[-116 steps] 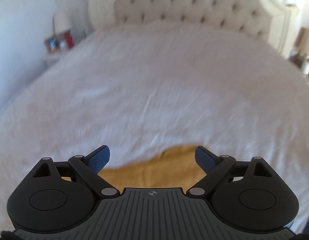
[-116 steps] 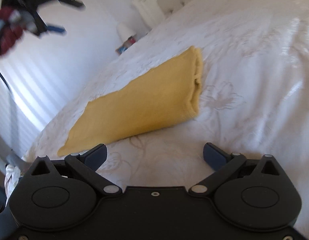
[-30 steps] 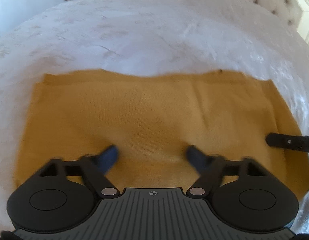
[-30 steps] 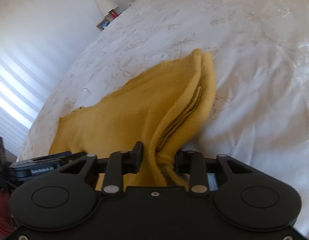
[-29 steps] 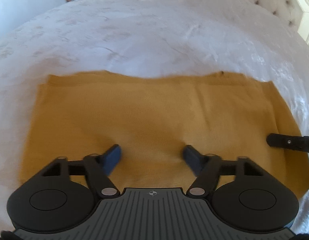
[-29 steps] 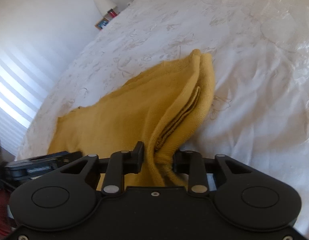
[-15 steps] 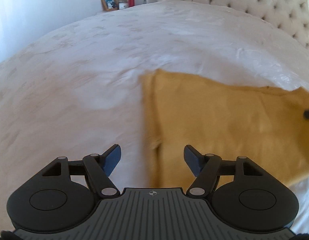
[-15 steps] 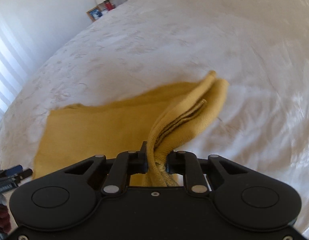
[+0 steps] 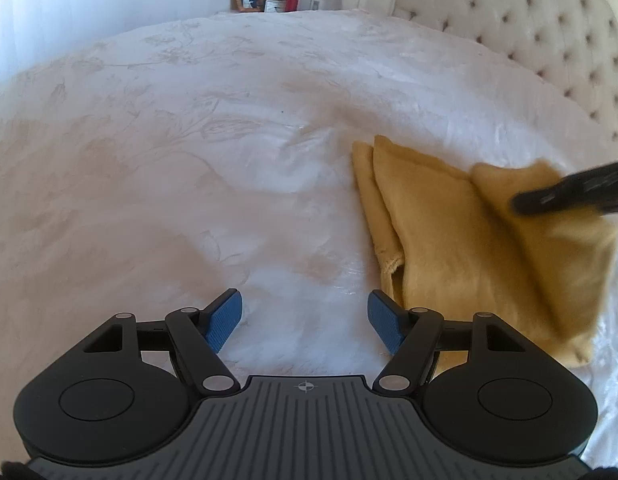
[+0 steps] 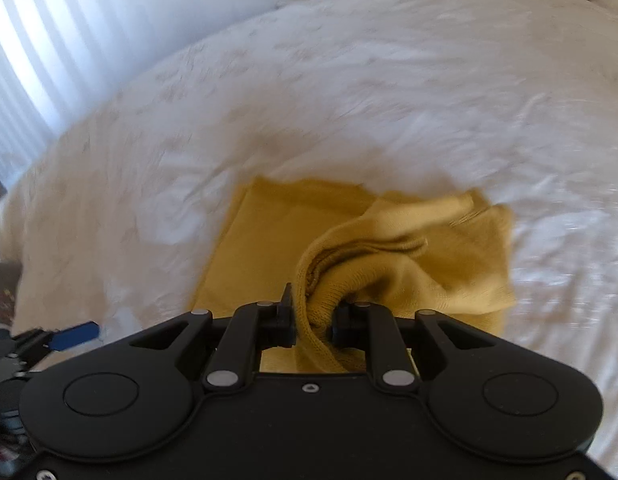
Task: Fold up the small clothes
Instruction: 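Grasp the side edge with the right gripper and fold it across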
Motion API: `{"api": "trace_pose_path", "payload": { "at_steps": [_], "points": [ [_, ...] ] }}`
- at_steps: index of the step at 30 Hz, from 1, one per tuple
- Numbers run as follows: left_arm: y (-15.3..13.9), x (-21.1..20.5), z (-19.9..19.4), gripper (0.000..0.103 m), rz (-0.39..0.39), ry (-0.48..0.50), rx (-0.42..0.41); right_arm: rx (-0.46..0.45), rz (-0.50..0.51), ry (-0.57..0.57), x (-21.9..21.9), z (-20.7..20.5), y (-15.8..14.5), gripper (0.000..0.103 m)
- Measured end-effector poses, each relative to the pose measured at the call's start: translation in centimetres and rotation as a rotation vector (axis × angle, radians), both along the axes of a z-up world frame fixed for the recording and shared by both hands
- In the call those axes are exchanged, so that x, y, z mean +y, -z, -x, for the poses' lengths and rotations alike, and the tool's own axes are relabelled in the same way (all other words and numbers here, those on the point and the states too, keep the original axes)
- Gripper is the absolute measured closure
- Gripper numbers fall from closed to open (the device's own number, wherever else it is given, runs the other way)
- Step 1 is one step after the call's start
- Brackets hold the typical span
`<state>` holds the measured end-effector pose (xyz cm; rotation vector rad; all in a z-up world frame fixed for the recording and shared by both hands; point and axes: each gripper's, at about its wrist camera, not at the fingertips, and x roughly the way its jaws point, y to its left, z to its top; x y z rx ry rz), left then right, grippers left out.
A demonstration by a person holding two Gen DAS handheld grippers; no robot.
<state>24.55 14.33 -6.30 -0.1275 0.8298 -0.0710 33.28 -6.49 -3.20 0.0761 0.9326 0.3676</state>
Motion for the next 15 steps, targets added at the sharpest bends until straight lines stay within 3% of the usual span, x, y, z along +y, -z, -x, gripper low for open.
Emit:
{"api": "trace_pose_path", "payload": {
  "at_steps": [11,15],
  "points": [
    [-0.3,1.8,0.0,0.035,0.053,-0.054,-0.013,0.008,0.087,0.013,4.8,-0.2,1.4,0.08],
    [0.0,1.5,0.1,0.035,0.052,-0.04,-0.015,0.025,0.067,-0.019,5.7,-0.3,1.4,0.073]
  ]
}}
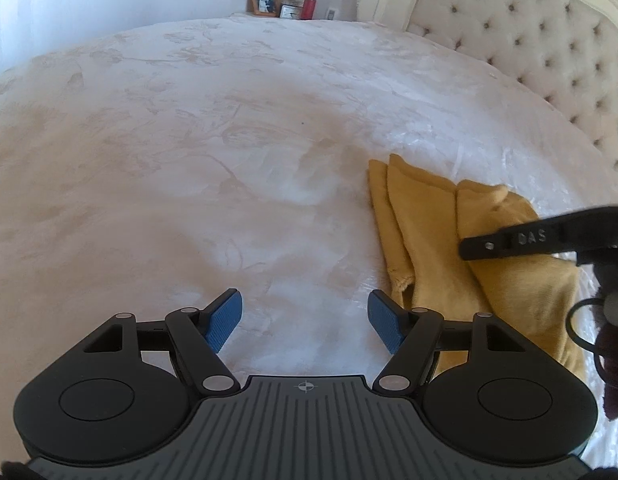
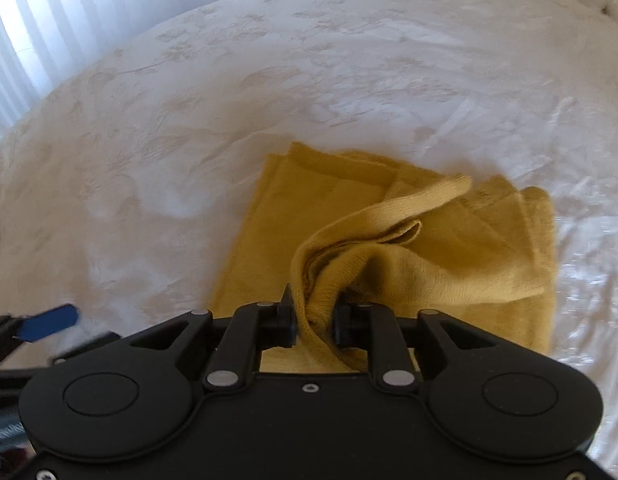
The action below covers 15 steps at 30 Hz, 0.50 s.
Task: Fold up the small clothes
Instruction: 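Grasp the side edge with the right gripper and fold it across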
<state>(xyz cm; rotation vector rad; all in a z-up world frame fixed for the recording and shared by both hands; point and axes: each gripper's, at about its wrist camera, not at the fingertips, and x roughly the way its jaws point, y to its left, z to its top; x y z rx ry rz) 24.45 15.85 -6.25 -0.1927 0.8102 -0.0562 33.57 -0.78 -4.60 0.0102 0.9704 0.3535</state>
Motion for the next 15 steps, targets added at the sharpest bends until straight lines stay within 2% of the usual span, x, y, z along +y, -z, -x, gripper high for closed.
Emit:
{"api": "trace_pose_path", "payload": {
  "at_steps": [2,5,6,10,15],
  "points": [
    [0.1,-0.3,0.0,0.035,0.0,0.01,-0.003,0.004,-0.105,-0.037,-0.4,0.1,-0.3,0.069],
    [0.2,-0.5,0.0,0.035,0.002,0.024,-0.007,0.006,-0.334,-0.08,-2.1,0.6,-1.3,0.07],
    [0.3,-0.5,0.1,0.035,0.002,0.026,-0.007,-0.007,-0.37,-0.078,-2.7,0.9,-1.9,0.07],
    [0.8,-0.6,0.0,0.035,0.025,0.039,0.003,-0.103,-0.332,-0.082,-4.9,3.0,-3.8,0.07],
    [1.0,-0.6,-0.2,0.035,0.048,0.051,0.01,-0.176,-0.158,-0.137,-5.9,7.0,-2.6,0.069]
  ]
}}
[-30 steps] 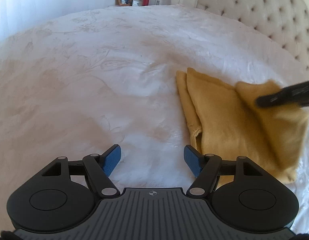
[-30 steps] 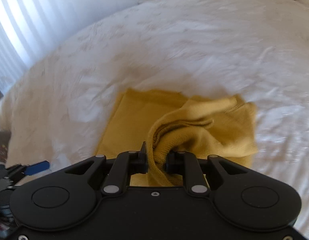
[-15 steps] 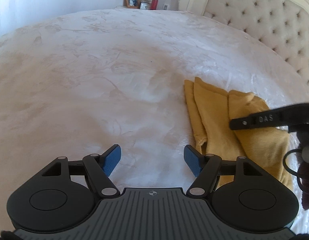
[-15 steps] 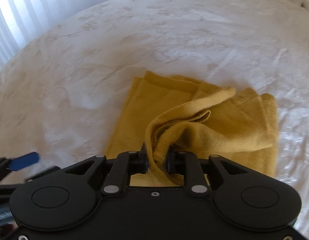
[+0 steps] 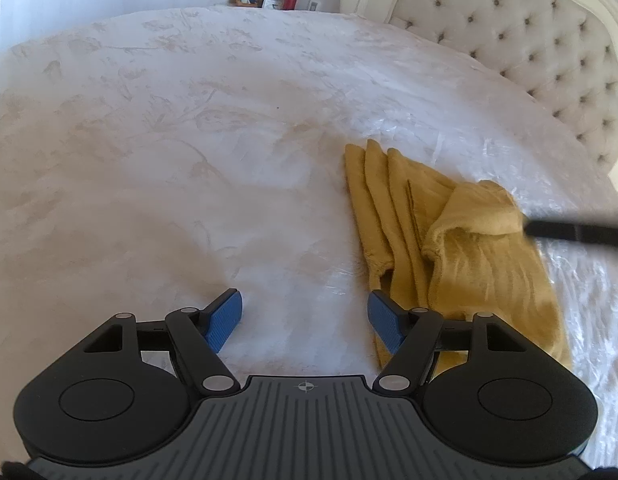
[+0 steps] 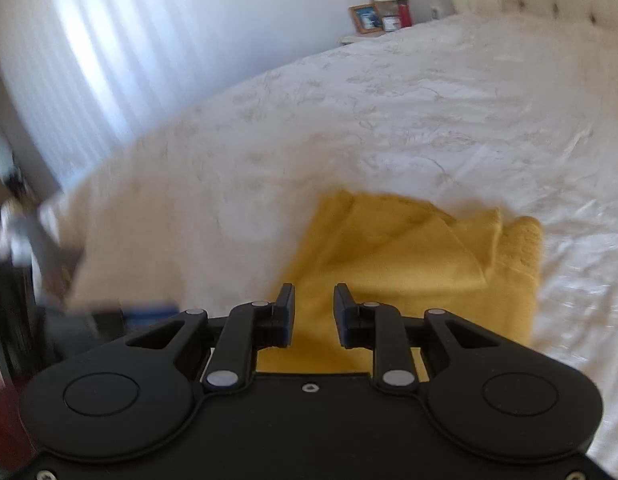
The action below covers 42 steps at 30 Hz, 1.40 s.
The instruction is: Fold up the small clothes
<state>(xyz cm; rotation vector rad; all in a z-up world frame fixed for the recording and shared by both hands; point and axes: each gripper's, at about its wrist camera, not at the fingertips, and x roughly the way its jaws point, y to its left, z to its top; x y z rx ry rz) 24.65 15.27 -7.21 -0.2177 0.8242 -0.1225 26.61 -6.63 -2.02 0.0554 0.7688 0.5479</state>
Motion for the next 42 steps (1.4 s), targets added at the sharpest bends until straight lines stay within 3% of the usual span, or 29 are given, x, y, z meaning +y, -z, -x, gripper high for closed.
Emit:
{"api": "trace_pose_path", "payload": {
  "at_steps": [4,9,13,16,17,18,19,24,31,36,39,42],
  "points": [
    [-0.6,0.0,0.0,0.035,-0.007,0.008,-0.01,-0.08,0.076,-0.088,1.2,3.0,1.6,0.053],
    [-1.5,-0.5,-0.3,0.035,-0.033,0.033,0.011,-0.204,0.223,-0.2,4.3,5.4,3.0,0.047],
    [-2.6,-1.2,-0.5,0.035,-0.071,0.076,0.005,-0.265,0.341,-0.218,6.0,5.8,4.1,0.047],
    [-3.0,-1.6,-0.8,0.035,-0.047,0.095,0.017,-0.296,0.425,-0.228,6.8,5.8,5.2,0.05],
    [-3.1,-1.7,-0.9,0.035,-0.034,0.103,0.023,-0.3,0.444,-0.231,6.9,5.7,5.4,0.067],
    [-3.1,-1.9,-1.0,0.035,-0.018,0.116,0.031,-0.299,0.435,-0.23,6.8,5.6,5.4,0.089],
    [-3.1,-2.1,-1.1,0.035,0.002,0.131,0.041,-0.288,0.402,-0.219,6.4,5.6,5.2,0.093],
    [-1.9,-3.2,-1.8,0.034,0.134,0.201,0.107,-0.297,0.224,-0.119,3.2,7.1,3.1,0.093],
    [0.4,-4.9,-4.3,0.034,0.316,0.217,0.183,-0.272,0.199,-0.11,2.1,7.4,3.5,0.093],
    [1.0,-5.8,-5.5,0.034,0.363,0.242,0.219,-0.272,0.19,-0.117,2.5,7.0,3.8,0.093],
    [0.6,-5.5,-5.3,0.034,0.398,0.23,0.195,-0.264,0.175,-0.112,2.5,6.8,3.8,0.093],
    [0.8,-5.6,-5.4,0.034,0.388,0.218,0.207,-0.27,0.179,-0.126,2.8,6.9,3.9,0.092]
  ]
}}
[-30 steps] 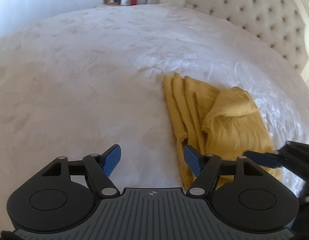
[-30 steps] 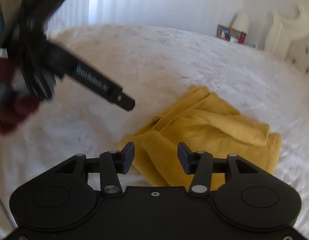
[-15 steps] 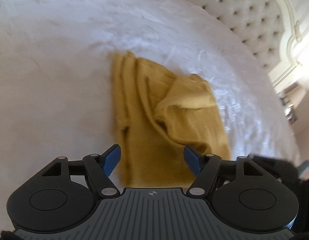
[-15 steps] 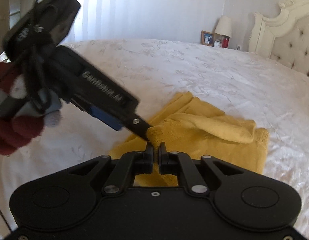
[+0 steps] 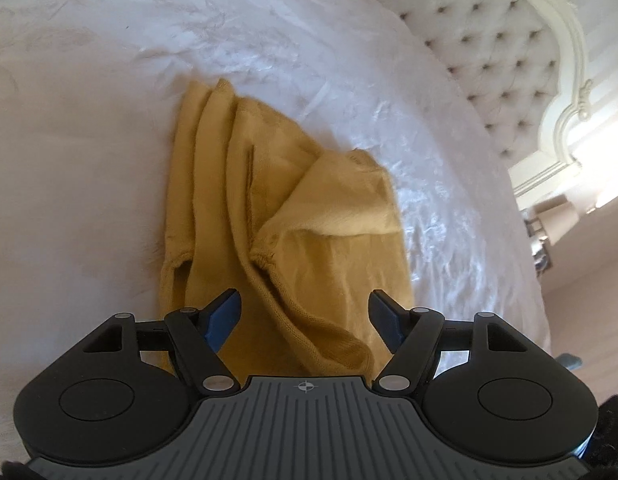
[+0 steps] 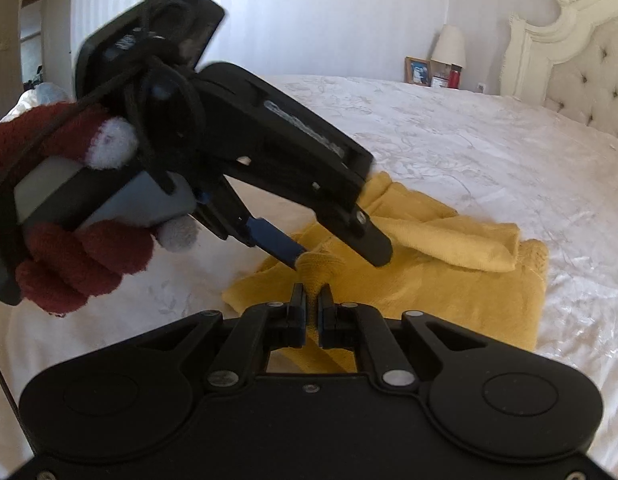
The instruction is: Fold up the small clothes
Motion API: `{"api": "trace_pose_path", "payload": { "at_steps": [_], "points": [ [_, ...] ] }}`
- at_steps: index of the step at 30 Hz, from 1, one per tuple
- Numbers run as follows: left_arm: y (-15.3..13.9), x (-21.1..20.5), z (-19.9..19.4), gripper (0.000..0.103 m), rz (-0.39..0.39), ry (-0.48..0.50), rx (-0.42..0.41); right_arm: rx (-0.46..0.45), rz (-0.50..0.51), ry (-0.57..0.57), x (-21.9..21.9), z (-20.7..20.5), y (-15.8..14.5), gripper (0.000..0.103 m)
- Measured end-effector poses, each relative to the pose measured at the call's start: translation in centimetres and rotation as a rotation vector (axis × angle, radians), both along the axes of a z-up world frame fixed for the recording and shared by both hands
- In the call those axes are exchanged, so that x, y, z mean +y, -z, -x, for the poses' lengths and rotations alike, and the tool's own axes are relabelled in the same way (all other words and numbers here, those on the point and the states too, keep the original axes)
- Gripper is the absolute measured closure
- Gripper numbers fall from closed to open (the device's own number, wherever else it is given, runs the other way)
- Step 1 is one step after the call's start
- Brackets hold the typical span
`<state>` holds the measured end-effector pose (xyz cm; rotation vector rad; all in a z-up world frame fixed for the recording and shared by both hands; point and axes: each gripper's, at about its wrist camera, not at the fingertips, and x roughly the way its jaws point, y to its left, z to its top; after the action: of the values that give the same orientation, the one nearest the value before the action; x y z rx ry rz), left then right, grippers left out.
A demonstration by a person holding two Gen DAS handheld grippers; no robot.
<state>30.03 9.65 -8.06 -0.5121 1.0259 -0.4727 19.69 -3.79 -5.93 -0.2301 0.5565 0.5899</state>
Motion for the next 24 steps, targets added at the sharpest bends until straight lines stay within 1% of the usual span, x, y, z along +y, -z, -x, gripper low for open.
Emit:
{"api": "trace_pose_path", "payload": {
  "at_steps": [2,5,6,7,8,9,10,15,18,19,20,21,22,24],
  "points": [
    [0.6,-0.6,-0.2,0.034,-0.013,0.029,0.023,-0.003,0.023,-0.014,0.6,0.0,0.2,0.092],
    [1.4,-1.5,-0.6,0.034,-0.007,0.068,0.057,-0.003,0.056,-0.028,1.2,0.0,0.7,0.092],
    [1.5,-1.7,-0.7,0.035,-0.005,0.069,0.059,-0.001,0.058,-0.029,1.3,0.0,0.8,0.092],
    [1.5,-1.8,-0.7,0.036,-0.004,0.063,0.043,-0.001,0.059,-0.03,1.4,0.0,0.8,0.092],
    [1.3,-1.8,-0.6,0.053,-0.009,0.053,0.019,-0.007,0.059,-0.029,1.4,0.0,0.8,0.092],
    [1.0,-1.8,-0.4,0.086,-0.021,0.05,-0.013,-0.015,0.058,-0.03,1.4,0.1,0.6,0.092],
    [0.7,-1.9,-0.2,0.093,-0.044,0.055,-0.032,-0.024,0.053,-0.03,1.5,0.2,0.4,0.092],
    [-0.3,-0.4,1.8,0.094,-0.062,0.029,-0.125,-0.043,0.043,-0.062,2.4,1.1,0.2,0.092],
    [1.0,0.8,2.4,0.094,-0.06,-0.022,-0.115,-0.021,0.06,-0.081,3.5,1.0,1.4,0.089],
    [1.7,1.2,2.4,0.094,-0.055,-0.033,-0.103,-0.004,0.066,-0.084,3.7,0.8,1.9,0.084],
    [2.4,1.5,2.3,0.094,-0.05,-0.038,-0.09,0.013,0.07,-0.085,3.7,0.7,2.2,0.081],
    [2.9,1.9,2.2,0.094,-0.034,-0.046,-0.084,0.028,0.068,-0.085,3.6,0.6,2.5,0.081],
    [3.5,2.3,2.3,0.093,0.001,-0.057,-0.085,0.038,0.057,-0.085,3.2,0.7,2.5,0.081],
    [3.9,3.1,2.3,0.093,0.055,-0.075,-0.086,0.074,-0.004,-0.069,1.4,0.7,1.8,0.08]
  ]
}}
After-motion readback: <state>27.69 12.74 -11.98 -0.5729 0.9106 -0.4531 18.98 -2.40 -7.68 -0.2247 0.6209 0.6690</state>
